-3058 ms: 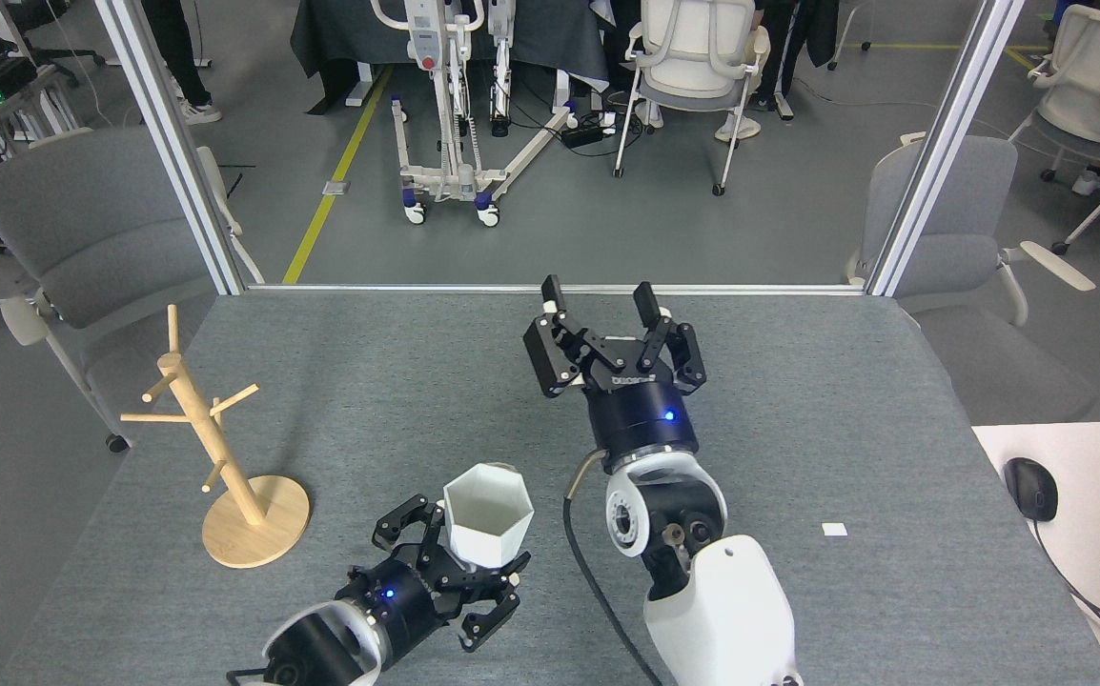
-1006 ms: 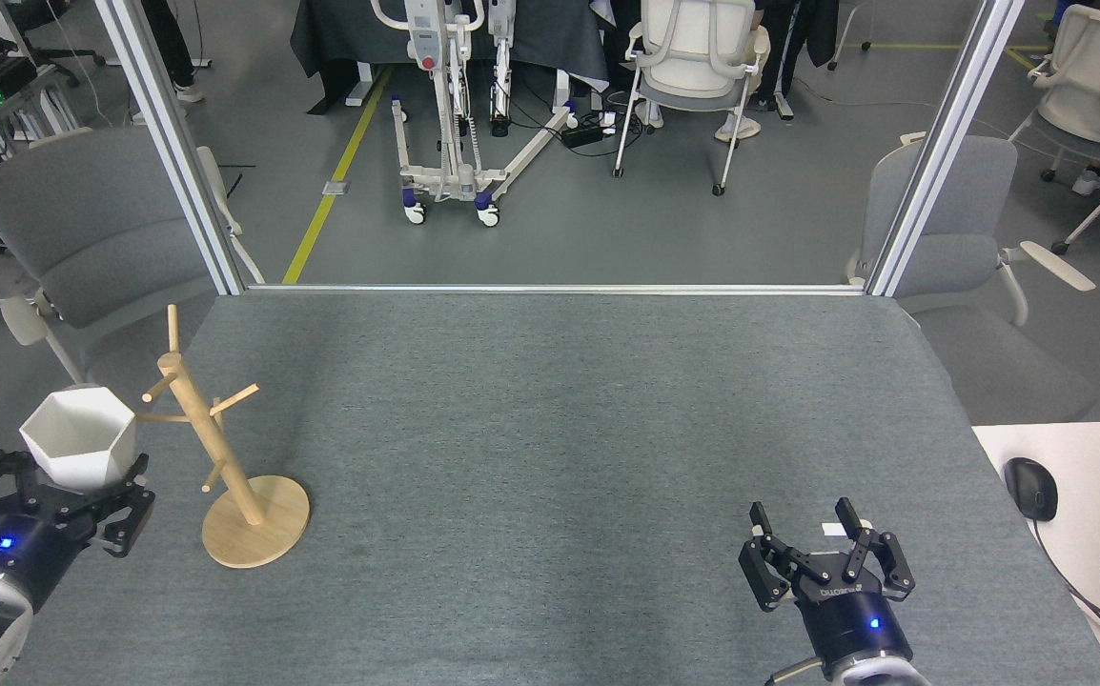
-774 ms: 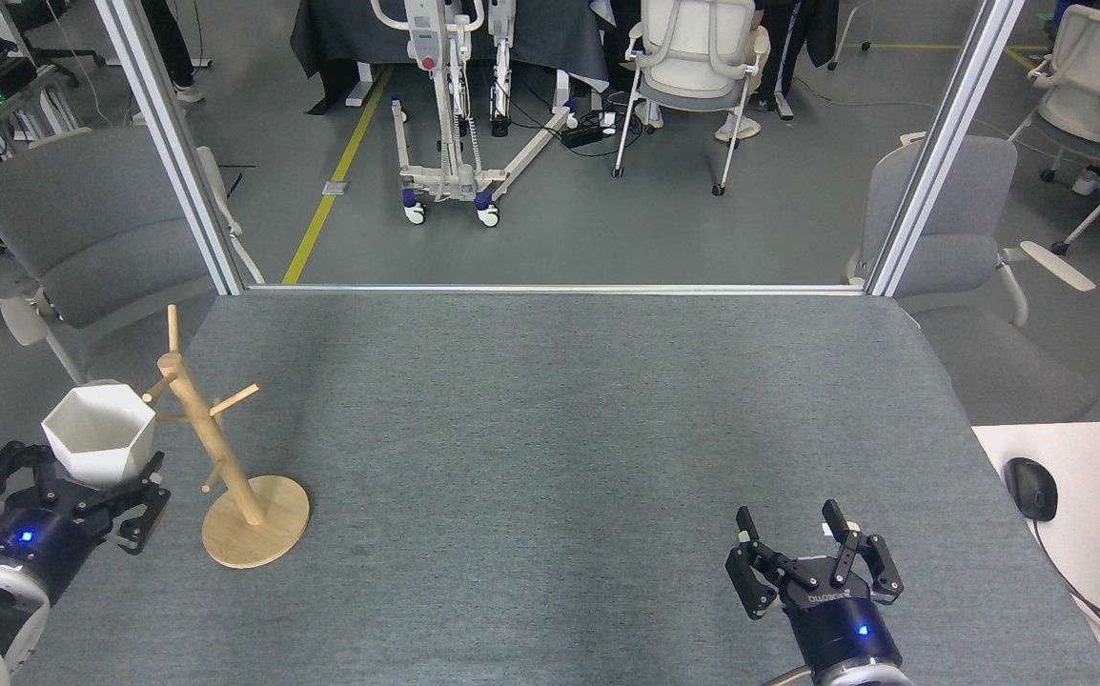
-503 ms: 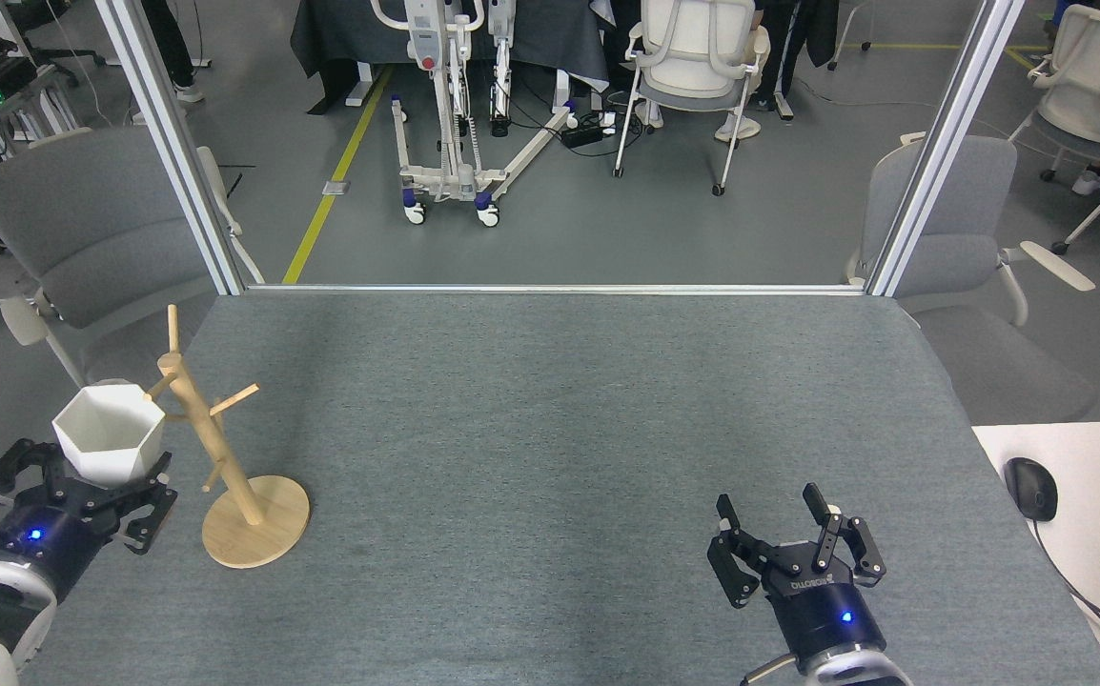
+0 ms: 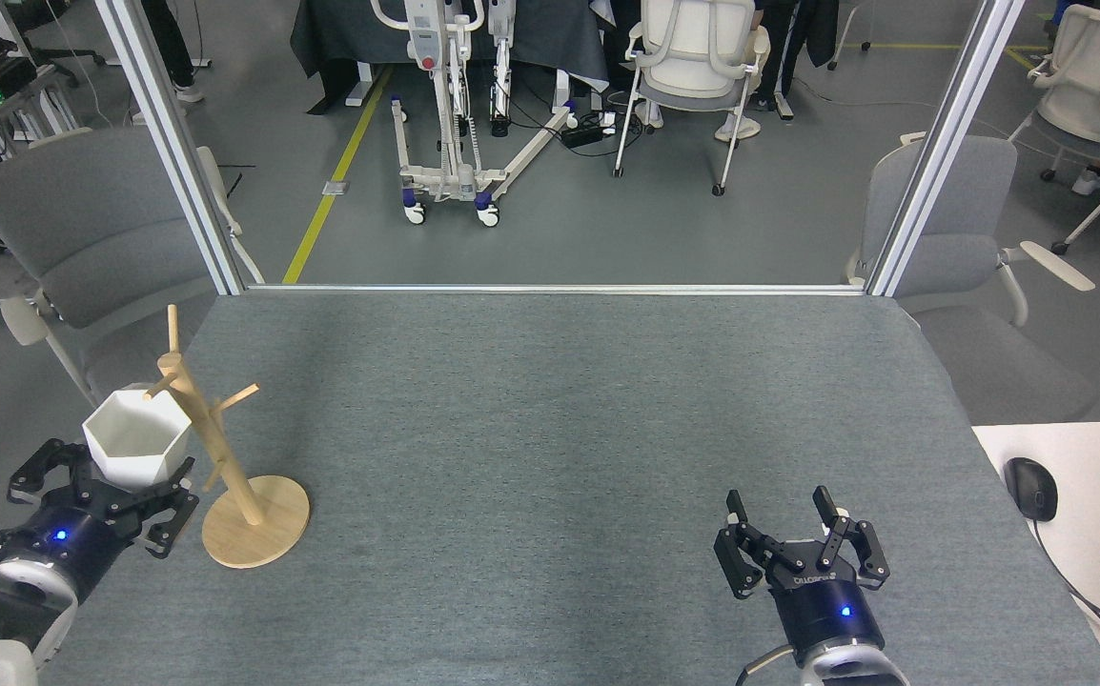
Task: Hang cup on storage rack
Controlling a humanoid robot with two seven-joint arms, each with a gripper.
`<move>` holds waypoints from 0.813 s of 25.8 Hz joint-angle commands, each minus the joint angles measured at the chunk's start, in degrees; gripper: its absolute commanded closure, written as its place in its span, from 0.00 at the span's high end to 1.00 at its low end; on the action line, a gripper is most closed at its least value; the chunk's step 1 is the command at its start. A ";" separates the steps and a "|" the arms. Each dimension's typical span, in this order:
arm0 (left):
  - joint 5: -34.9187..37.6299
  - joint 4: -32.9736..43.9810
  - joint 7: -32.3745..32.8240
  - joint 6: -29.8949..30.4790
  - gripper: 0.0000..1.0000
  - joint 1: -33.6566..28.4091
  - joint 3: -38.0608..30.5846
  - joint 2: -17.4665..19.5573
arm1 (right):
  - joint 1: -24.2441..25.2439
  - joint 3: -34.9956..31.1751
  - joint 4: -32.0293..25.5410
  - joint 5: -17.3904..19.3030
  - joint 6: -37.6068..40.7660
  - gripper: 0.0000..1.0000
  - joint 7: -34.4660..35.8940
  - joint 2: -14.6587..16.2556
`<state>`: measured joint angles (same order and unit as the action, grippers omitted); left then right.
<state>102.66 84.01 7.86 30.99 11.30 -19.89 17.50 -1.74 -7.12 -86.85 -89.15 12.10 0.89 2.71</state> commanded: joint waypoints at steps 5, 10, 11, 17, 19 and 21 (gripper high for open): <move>0.00 -0.34 -0.56 -0.58 0.91 0.12 0.03 -0.45 | -1.95 0.26 0.27 -0.23 0.38 0.99 0.07 0.81; 0.00 -0.43 -0.65 -0.58 0.97 0.12 0.03 -0.45 | -2.30 0.35 0.36 -0.32 0.46 0.99 0.16 0.63; 0.00 -0.52 -0.65 -0.58 0.97 0.04 0.03 -0.45 | -2.30 0.35 0.36 -0.32 0.46 0.99 0.16 0.63; -0.09 -1.40 -0.56 -0.58 0.97 0.04 0.03 -0.54 | -5.20 0.52 0.63 -0.23 0.38 0.99 0.07 0.28; -0.18 -2.01 -0.65 -0.58 0.97 0.04 0.03 -0.54 | -5.73 0.70 0.63 -0.23 0.11 0.99 0.07 -0.07; -0.36 -2.63 -0.74 -0.67 0.98 0.04 0.03 -0.54 | -6.52 0.79 0.63 -0.15 0.02 0.99 0.07 -0.07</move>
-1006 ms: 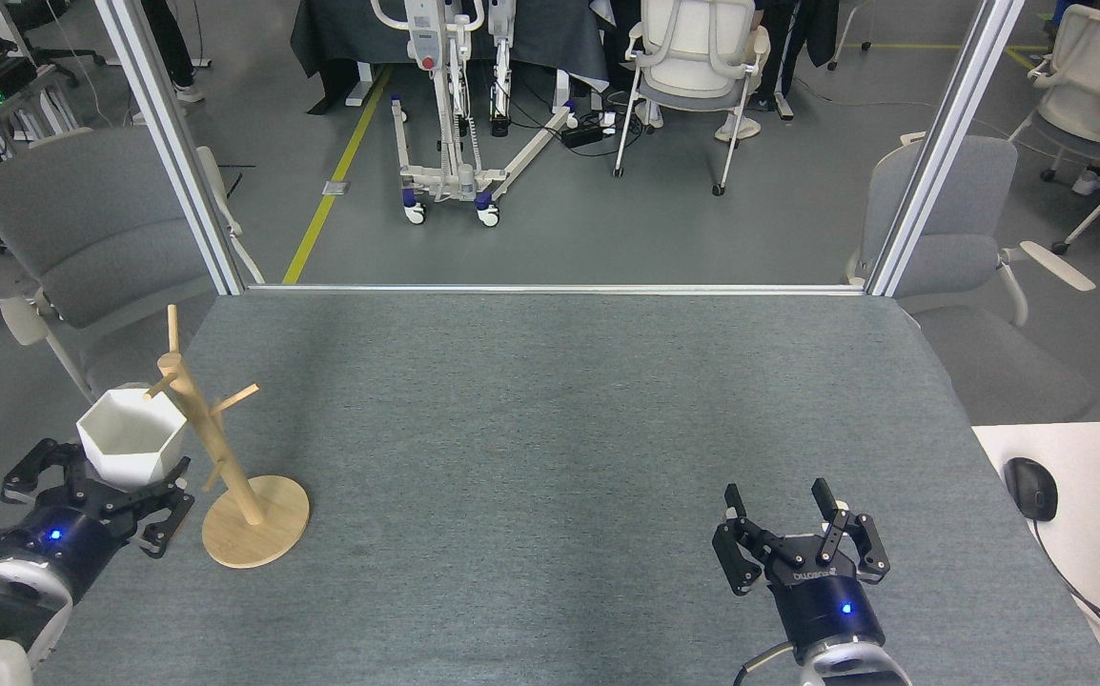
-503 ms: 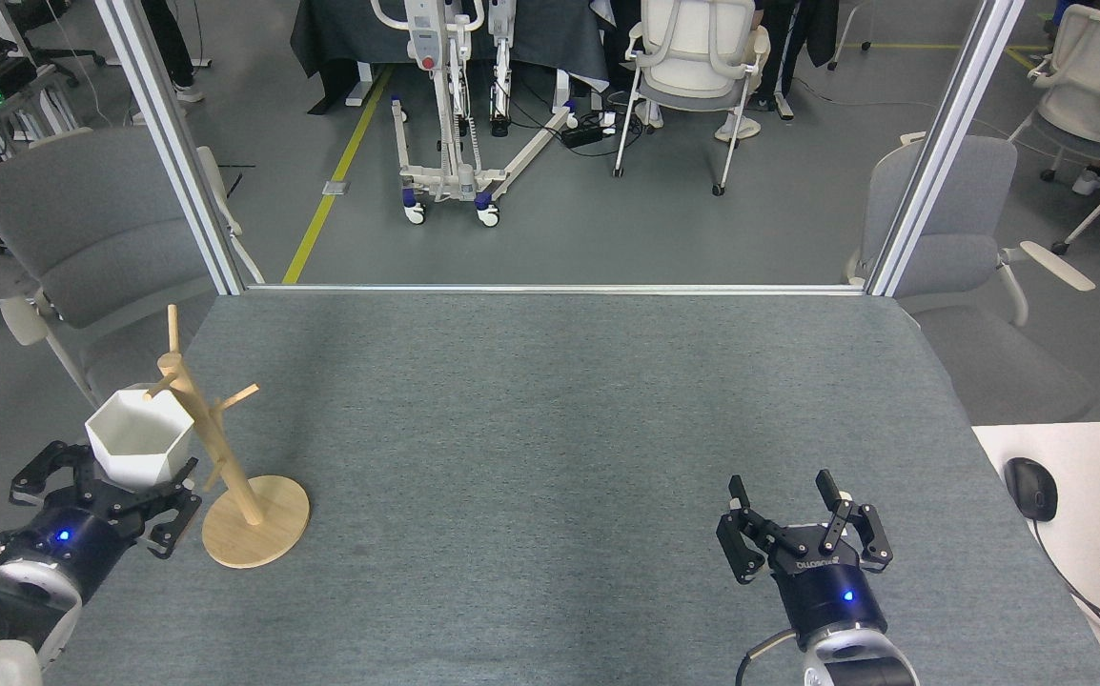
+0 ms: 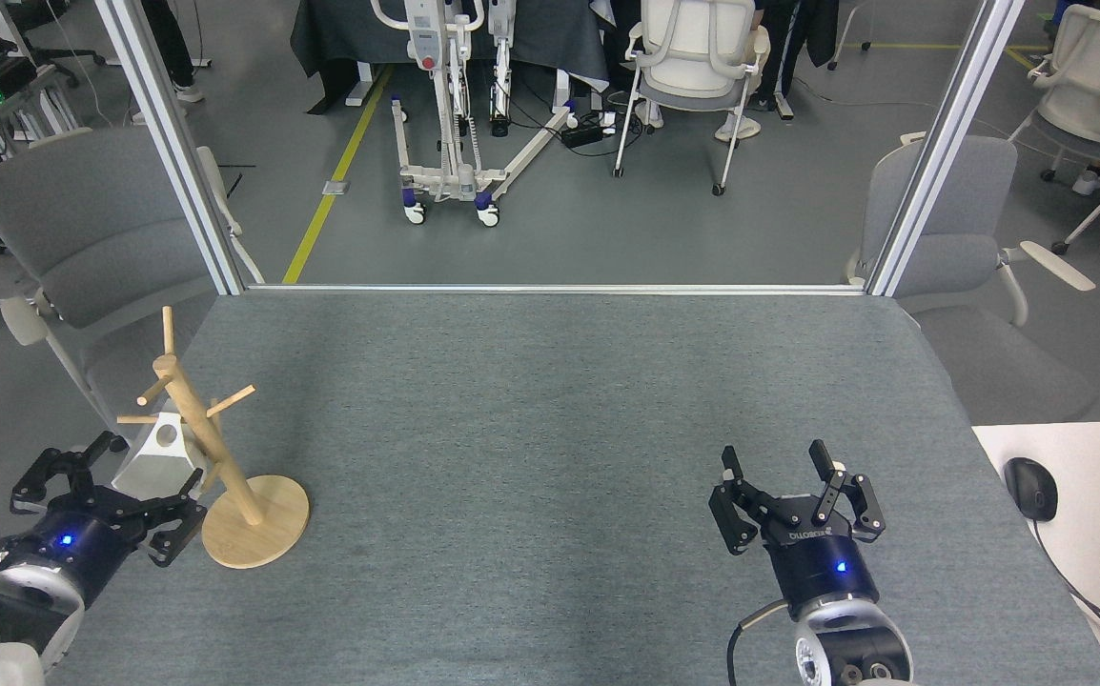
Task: Hang cup on storage rack
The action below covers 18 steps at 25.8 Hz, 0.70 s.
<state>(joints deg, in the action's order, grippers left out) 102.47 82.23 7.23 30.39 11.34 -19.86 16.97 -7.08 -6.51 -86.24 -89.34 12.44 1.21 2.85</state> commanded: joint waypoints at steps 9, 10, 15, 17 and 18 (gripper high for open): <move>-0.69 -5.32 -0.64 -2.09 0.99 -0.18 -2.72 -1.68 | 2.51 2.82 -1.12 -0.30 -0.58 0.99 -0.24 -0.74; -0.78 -5.41 -0.64 -2.17 0.99 -0.18 -3.08 -1.59 | 3.74 2.73 -1.30 -0.30 -0.58 0.99 -0.24 -0.66; -1.92 -5.41 -0.64 -1.73 0.99 -0.88 -3.87 -1.50 | 7.26 2.29 -1.30 -0.04 -7.08 0.99 -0.24 -0.83; -1.92 -5.41 -0.73 -1.73 0.99 -2.03 -3.87 -1.50 | 7.43 2.73 -0.86 0.14 -10.42 0.99 -0.07 -1.10; -1.92 -5.32 -0.73 -1.73 0.99 -2.29 -3.87 -1.50 | 7.34 2.99 -0.51 0.22 -10.95 0.99 -0.07 -1.10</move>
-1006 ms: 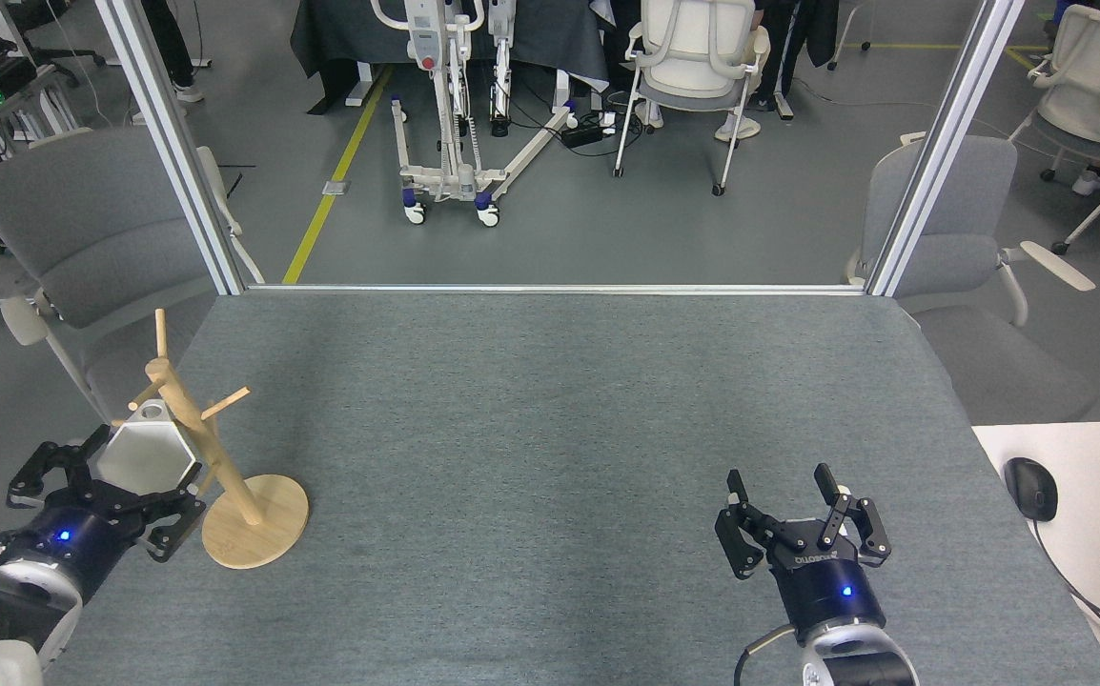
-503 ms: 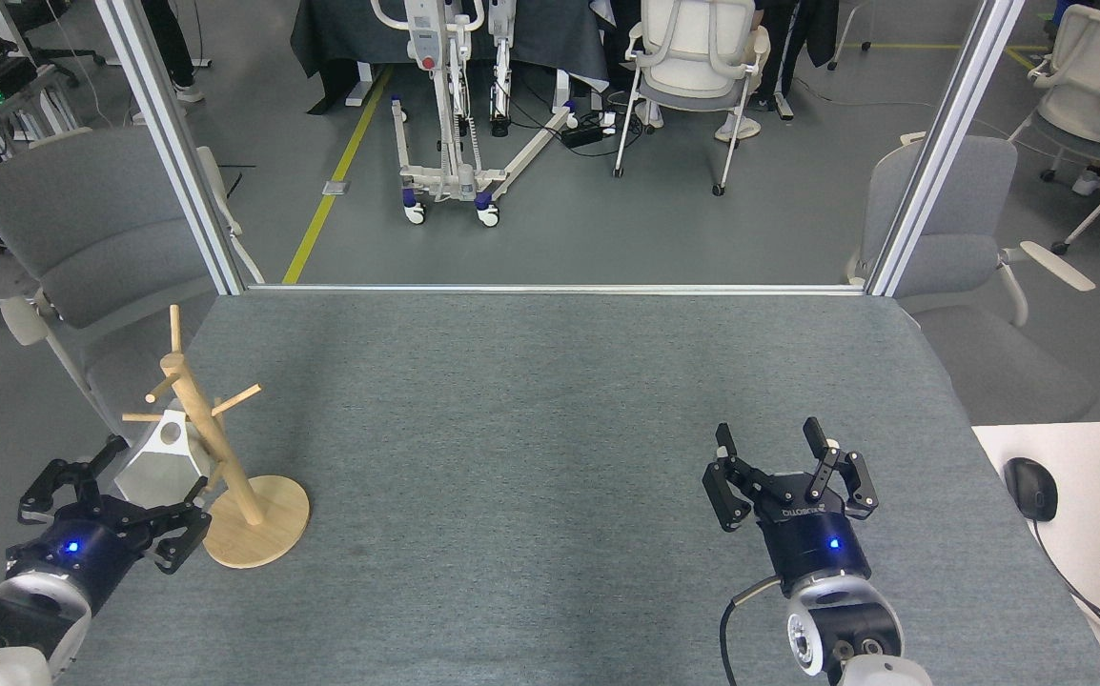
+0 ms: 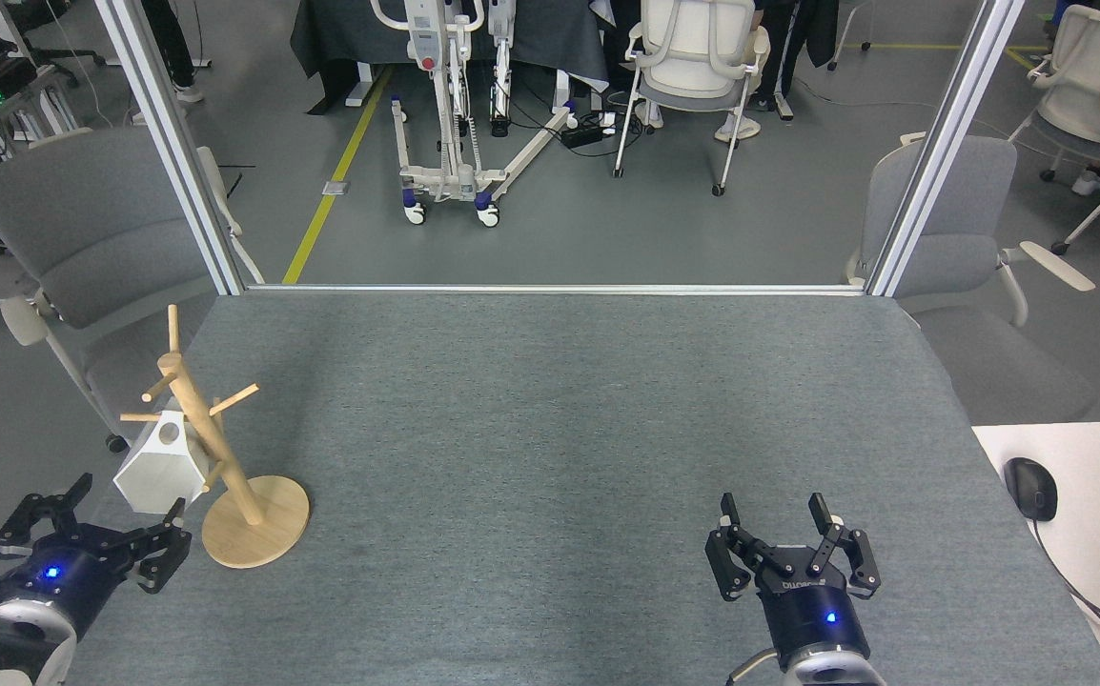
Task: Hang cup on storage rack
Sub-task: 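Open the left gripper and pull it back from the hanging cup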
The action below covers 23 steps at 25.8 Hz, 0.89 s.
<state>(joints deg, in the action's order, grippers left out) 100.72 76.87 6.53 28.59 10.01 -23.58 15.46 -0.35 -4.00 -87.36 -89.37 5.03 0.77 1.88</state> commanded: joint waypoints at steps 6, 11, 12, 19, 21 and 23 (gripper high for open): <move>-0.26 -0.05 -1.00 0.15 0.99 -3.06 -0.15 -0.08 | -1.49 0.66 0.43 0.25 -2.49 0.99 0.37 -1.00; -0.35 -1.10 -3.02 -0.03 0.99 -4.73 0.02 -2.63 | -2.72 0.66 0.35 0.25 -0.73 0.99 0.37 -0.30; -0.35 -1.81 -3.81 -0.03 0.99 -4.73 0.02 -4.30 | -2.64 0.66 0.26 0.25 -0.20 0.99 0.37 -0.30; -0.26 -2.42 -5.65 -0.73 0.99 -4.21 0.37 -22.93 | -2.64 0.49 -0.09 0.25 1.91 0.99 0.55 -0.39; -1.22 -1.98 -5.65 -2.75 0.99 -3.59 2.66 -23.20 | -2.99 0.49 -0.09 0.25 1.82 0.99 0.55 -0.39; -4.47 -1.19 -5.22 -9.51 0.99 -1.83 11.18 -23.20 | -3.08 0.49 -0.01 0.25 1.82 0.99 0.46 -0.13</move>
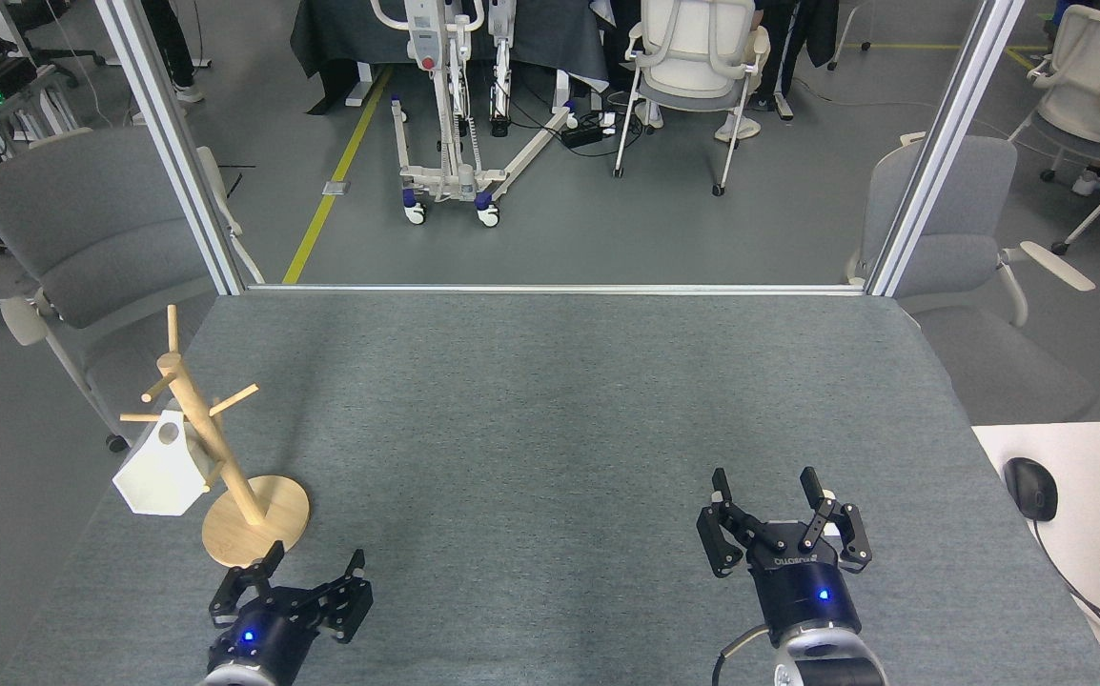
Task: Hang cup on storage rack
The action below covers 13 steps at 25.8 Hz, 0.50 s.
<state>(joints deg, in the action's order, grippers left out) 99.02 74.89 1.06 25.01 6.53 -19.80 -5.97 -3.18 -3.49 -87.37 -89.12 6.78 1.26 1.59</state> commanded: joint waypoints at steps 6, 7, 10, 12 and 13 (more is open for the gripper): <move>-4.63 1.84 2.81 -25.54 0.99 7.36 24.02 -2.03 | -1.66 -0.12 0.27 0.00 0.16 0.99 -0.12 0.08; -4.71 3.07 2.81 -27.65 0.99 7.44 26.13 -2.03 | -2.27 -0.12 0.62 0.09 0.16 0.99 -0.12 0.17; -5.59 9.13 3.08 -29.85 0.99 6.83 28.42 -1.77 | -2.97 -0.03 0.89 0.09 0.25 1.00 -0.21 0.17; -6.47 13.70 3.43 -29.49 0.99 4.37 28.42 -1.85 | -3.24 -0.03 0.89 0.09 0.25 0.99 -0.21 0.08; -6.47 15.98 4.22 -29.14 0.99 2.35 28.42 -1.77 | -3.41 -0.03 0.89 0.09 0.25 0.99 -0.21 0.08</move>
<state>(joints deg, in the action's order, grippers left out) 93.29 84.85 4.12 -3.68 12.10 7.53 -7.82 -6.11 -3.54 -86.59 -89.07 6.99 1.16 1.74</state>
